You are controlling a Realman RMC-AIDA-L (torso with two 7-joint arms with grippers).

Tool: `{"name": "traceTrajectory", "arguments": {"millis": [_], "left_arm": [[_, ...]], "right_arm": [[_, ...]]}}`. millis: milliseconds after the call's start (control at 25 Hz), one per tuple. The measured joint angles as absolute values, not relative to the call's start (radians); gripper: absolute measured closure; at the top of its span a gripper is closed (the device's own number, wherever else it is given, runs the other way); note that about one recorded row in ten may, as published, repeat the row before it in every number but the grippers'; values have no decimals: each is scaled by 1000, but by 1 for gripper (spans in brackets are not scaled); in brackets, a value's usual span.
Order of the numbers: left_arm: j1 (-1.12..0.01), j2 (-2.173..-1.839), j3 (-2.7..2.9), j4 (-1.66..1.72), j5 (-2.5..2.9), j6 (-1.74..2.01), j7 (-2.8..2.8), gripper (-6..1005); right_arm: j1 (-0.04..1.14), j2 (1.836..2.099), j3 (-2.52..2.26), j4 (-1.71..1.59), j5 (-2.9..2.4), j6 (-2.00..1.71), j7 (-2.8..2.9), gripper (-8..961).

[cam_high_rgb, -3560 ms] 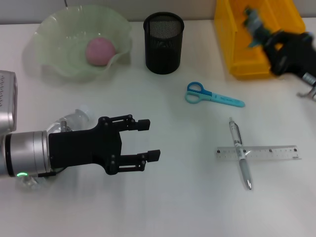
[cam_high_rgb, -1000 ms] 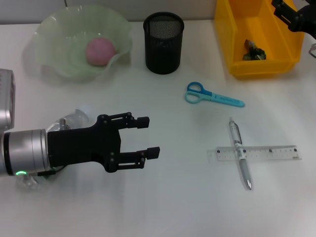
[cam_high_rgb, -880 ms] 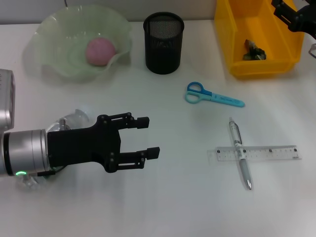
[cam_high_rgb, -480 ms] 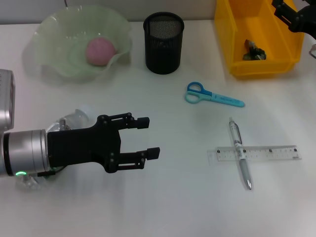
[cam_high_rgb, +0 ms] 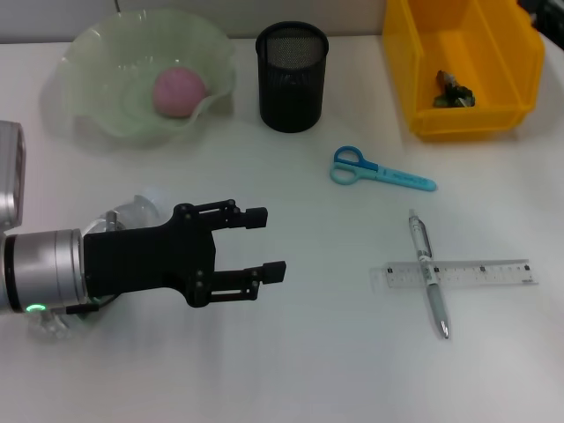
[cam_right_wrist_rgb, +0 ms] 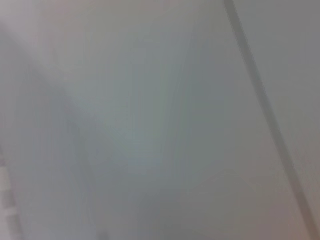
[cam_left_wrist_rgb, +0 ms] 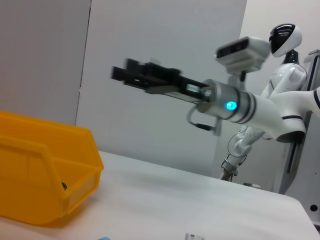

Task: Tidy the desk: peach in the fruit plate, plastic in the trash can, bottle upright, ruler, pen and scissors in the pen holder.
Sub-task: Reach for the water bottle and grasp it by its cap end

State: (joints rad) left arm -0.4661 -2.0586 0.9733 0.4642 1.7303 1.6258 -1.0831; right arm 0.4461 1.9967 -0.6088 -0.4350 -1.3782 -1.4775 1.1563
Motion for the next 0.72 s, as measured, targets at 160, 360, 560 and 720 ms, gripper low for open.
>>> {"name": "traceTrajectory", "arguments": {"millis": [160, 360, 560, 720], "left_arm": [[-471, -2059, 968, 465, 1730, 1631, -1090, 255], [-480, -2056, 966, 465, 1732, 1637, -1112, 255], [-482, -2053, 966, 465, 1735, 1643, -1126, 255], [-484, -2051, 969, 465, 1736, 1643, -1139, 256]], "right_arm": [[418, 1976, -606, -465, -1476, -1582, 1202, 252], [382, 1971, -601, -555, -1697, -1749, 1219, 252], [369, 1980, -606, -617, -1872, -1877, 1180, 252], [378, 1984, -609, -618, -1979, -1886, 1132, 252]]}}
